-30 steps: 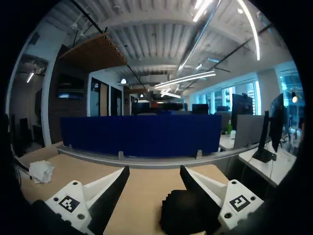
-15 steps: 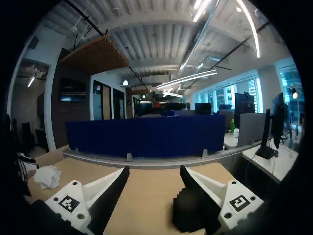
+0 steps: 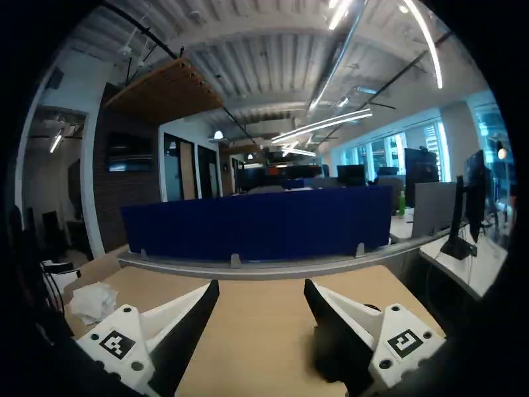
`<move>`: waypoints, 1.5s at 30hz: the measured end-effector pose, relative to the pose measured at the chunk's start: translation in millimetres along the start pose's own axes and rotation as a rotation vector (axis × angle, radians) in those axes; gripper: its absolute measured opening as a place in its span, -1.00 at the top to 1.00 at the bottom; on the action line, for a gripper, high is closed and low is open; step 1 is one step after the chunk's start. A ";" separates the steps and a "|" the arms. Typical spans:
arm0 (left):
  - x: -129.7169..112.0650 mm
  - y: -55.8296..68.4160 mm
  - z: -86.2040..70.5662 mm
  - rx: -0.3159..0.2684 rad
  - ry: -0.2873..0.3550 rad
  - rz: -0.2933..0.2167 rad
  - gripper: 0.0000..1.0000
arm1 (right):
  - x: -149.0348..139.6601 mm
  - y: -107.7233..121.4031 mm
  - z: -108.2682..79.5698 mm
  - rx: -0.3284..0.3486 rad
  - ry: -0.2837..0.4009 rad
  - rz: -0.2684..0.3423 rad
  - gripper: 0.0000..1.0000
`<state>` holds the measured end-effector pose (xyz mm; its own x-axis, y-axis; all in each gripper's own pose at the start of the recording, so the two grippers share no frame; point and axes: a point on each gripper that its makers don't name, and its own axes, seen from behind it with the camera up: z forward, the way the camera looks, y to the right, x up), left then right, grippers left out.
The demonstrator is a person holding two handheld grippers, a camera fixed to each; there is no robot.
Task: Fold towel
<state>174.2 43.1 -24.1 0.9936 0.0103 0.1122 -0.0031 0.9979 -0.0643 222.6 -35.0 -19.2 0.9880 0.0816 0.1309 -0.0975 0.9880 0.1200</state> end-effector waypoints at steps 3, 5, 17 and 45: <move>5.2 -5.1 1.8 0.012 0.039 0.012 -0.89 | -0.7 -7.0 0.5 0.009 -0.011 0.018 -0.99; 8.7 -8.6 2.9 0.022 0.068 0.015 -0.89 | -2.1 -10.9 1.1 0.014 -0.020 0.029 -0.99; -20.4 -27.3 12.6 0.061 0.142 -0.003 -0.89 | -11.5 -28.3 15.5 0.009 -0.095 -0.037 -0.99; -144.2 -58.8 34.7 0.120 0.141 -0.016 -0.89 | -52.4 -44.1 44.1 -0.005 -0.138 -0.097 -1.00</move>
<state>27.2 -14.8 -2.1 0.9996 -0.0061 -0.0282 0.0077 0.9984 0.0556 169.9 -88.6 12.1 0.9669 -0.0332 0.2531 -0.0011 0.9909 0.1342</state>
